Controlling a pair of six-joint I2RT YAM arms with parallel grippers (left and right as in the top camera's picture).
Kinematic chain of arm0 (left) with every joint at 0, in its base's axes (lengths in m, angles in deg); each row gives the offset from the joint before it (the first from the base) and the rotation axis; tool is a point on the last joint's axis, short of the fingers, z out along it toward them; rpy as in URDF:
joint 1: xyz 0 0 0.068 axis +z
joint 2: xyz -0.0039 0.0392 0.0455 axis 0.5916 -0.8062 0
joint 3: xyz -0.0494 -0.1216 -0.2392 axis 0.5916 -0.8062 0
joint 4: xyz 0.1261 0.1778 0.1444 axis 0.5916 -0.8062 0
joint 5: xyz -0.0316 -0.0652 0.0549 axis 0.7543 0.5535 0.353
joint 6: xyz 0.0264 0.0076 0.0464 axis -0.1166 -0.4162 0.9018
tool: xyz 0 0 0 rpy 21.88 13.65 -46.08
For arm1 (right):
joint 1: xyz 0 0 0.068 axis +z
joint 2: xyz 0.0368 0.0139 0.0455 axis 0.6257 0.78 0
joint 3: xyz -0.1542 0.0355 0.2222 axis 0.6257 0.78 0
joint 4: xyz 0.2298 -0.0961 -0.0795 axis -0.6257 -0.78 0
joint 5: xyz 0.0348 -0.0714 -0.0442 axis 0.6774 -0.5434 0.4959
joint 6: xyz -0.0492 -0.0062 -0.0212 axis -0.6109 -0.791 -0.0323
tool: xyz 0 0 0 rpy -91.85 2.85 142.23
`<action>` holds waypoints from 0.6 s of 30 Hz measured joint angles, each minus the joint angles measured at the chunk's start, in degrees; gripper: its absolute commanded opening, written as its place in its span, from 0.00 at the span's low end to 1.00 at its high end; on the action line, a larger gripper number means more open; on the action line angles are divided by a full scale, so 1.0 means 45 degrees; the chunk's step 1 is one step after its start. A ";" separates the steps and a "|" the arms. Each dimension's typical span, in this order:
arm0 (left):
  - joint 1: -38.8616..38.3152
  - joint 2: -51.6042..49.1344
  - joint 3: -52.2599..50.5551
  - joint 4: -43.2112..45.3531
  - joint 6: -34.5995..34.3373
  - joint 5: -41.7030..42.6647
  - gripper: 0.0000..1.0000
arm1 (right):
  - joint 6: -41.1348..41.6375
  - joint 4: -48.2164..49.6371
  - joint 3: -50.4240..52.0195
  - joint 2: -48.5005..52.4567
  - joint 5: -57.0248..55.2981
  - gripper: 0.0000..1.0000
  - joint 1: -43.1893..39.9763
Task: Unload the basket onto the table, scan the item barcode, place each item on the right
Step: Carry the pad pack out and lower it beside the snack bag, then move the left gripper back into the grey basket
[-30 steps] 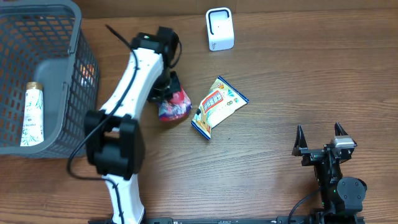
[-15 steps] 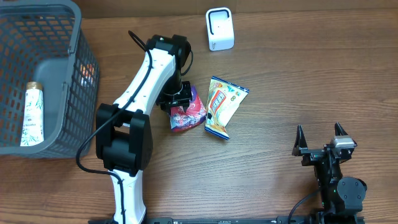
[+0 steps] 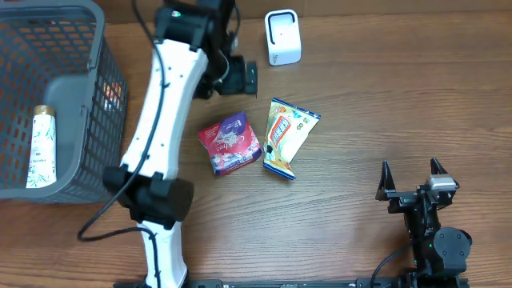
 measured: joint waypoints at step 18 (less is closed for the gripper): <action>1.0501 0.4702 0.2050 0.0612 -0.2807 -0.3084 1.00 | -0.0005 0.0005 0.0000 0.0000 0.0005 1.00 0.0000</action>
